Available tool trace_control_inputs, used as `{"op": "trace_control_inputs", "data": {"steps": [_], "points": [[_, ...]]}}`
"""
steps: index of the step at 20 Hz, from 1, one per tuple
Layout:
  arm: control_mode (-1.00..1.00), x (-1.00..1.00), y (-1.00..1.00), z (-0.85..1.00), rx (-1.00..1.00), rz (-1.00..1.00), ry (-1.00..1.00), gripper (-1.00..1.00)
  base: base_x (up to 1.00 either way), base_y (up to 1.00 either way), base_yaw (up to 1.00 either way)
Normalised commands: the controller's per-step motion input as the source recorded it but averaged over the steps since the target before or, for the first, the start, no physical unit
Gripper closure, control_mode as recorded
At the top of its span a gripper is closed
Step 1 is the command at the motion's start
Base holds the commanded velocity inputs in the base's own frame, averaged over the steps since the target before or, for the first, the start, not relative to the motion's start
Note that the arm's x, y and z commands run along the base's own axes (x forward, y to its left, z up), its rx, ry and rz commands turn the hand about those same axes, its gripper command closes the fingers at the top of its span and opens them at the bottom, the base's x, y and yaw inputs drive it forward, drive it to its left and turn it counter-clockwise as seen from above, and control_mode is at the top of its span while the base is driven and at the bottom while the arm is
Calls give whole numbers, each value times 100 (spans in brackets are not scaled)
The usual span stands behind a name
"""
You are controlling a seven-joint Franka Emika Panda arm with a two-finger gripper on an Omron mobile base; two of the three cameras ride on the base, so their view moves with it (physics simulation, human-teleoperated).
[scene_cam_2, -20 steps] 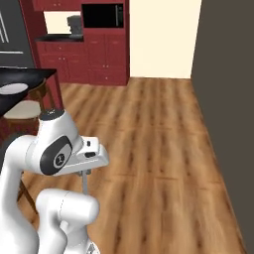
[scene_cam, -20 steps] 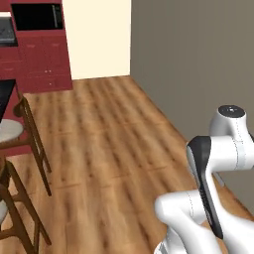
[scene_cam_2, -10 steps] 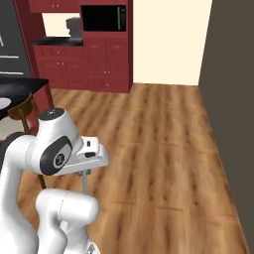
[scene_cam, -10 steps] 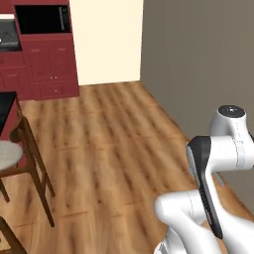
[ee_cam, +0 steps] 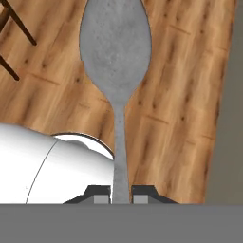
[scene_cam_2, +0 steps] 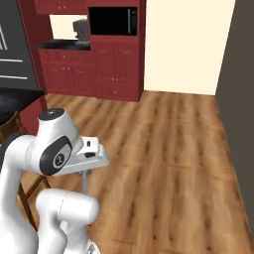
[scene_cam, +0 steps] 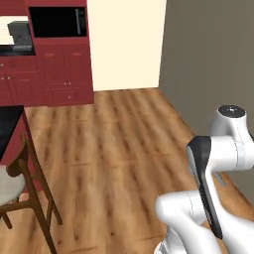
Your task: Take the fork and place it on the left side of the plate. Then take the spoon and place it on the right side of the plate. Make sure they're directly next to the plate.
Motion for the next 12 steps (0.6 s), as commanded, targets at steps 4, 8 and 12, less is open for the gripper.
{"op": "trace_control_inputs", "data": {"steps": [4, 8, 12], "points": [[100, 0, 0, 0, 0, 0, 0, 100, 100, 0, 30], [100, 0, 0, 0, 0, 0, 0, 100, 100, 0, 39], [100, 0, 0, 0, 0, 0, 0, 100, 100, 0, 43]]}}
